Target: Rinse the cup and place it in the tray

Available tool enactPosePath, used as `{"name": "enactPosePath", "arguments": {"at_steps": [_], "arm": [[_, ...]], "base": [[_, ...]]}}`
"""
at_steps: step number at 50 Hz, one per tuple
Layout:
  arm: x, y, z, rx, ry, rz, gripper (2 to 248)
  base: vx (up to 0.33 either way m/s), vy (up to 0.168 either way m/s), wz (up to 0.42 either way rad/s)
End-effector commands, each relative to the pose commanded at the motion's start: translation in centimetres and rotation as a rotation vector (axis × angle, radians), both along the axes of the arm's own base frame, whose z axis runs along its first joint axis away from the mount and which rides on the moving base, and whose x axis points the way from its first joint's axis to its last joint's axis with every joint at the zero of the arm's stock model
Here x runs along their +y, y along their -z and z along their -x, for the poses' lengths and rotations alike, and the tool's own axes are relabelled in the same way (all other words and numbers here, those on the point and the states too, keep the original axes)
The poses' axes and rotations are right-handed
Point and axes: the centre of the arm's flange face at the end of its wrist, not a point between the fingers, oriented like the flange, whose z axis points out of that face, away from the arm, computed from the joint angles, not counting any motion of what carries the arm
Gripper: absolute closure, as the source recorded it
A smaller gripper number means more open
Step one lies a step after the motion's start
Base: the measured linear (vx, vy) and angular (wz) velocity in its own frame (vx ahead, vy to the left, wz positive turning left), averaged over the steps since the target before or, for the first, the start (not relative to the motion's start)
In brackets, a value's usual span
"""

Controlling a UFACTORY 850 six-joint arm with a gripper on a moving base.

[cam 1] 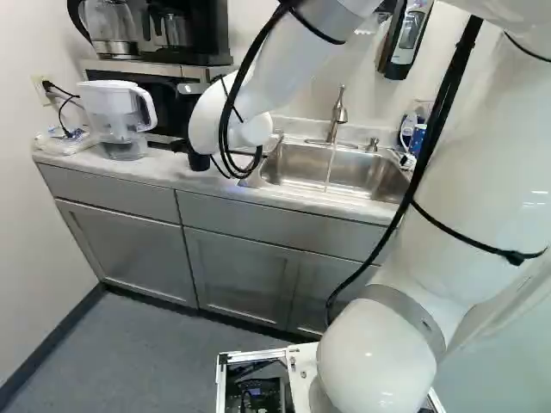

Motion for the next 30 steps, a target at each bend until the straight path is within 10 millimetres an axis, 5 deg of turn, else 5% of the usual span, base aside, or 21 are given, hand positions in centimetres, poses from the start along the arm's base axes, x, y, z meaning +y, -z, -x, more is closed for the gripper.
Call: {"name": "enactPosePath", "arguments": {"at_steps": [11,12,16,17,22,23,30], "arm": [[0.0,0.0,0.0,0.0,0.0,0.0,4],[0.0,0.0,0.0,0.0,0.0,0.0,39],[0.0,0.0,0.0,0.0,0.0,0.0,39],[0.0,0.0,0.0,0.0,0.0,0.0,77],[0.0,0.0,0.0,0.0,0.0,0.0,77],[0.0,0.0,0.0,0.0,0.0,0.0,114],[0.0,0.0,0.0,0.0,0.0,0.0,126]], "base": [[0.0,0.0,0.0],[0.0,0.0,0.0],[0.0,0.0,0.0],[0.0,0.0,0.0],[0.0,0.0,0.0],[0.0,0.0,0.0],[0.0,0.0,0.0]]}}
